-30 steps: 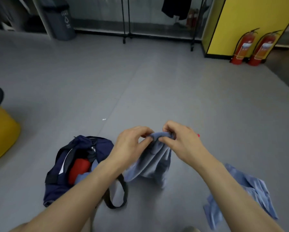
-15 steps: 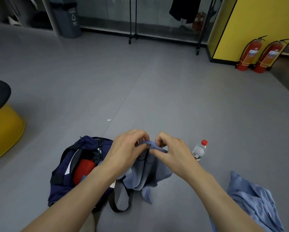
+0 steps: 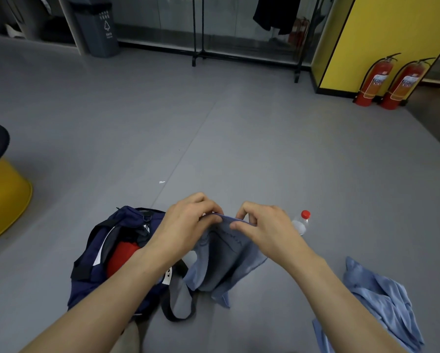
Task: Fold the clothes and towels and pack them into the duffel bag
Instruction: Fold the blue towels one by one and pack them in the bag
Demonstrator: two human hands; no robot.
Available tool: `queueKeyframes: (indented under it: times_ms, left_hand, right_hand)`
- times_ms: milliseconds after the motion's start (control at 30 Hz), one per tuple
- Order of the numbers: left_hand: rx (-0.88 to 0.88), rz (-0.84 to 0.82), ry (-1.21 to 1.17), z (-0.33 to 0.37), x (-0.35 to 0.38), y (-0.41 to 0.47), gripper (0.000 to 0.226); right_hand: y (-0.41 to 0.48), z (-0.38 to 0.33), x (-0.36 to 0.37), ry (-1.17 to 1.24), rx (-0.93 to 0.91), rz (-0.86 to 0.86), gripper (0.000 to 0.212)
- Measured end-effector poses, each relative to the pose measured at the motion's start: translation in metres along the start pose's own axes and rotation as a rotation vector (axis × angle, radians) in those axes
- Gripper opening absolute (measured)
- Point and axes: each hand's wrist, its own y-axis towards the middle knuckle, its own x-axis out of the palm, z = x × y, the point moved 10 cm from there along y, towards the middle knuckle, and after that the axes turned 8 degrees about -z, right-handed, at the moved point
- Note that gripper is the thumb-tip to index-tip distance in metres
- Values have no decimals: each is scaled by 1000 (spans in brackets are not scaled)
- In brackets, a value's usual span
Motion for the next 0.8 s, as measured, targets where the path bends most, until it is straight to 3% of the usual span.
queueKeyframes:
  times_ms: [133, 333, 633, 800]
  left_hand:
    - [-9, 26, 78, -2, -2, 1, 6]
    - [-12, 16, 188, 1, 4, 3, 8]
    - [-52, 80, 307, -31, 4, 2, 17]
    - [-99, 53, 92, -48, -5, 6, 16]
  right_hand:
    - [-5, -2, -8, -172, -17, -10, 16]
    - [-15, -3, -15, -176, -77, 13, 20]
    - [-32, 39, -45, -282, 166, 172, 18]
    - [-44, 61, -51, -258, 183, 212, 22]
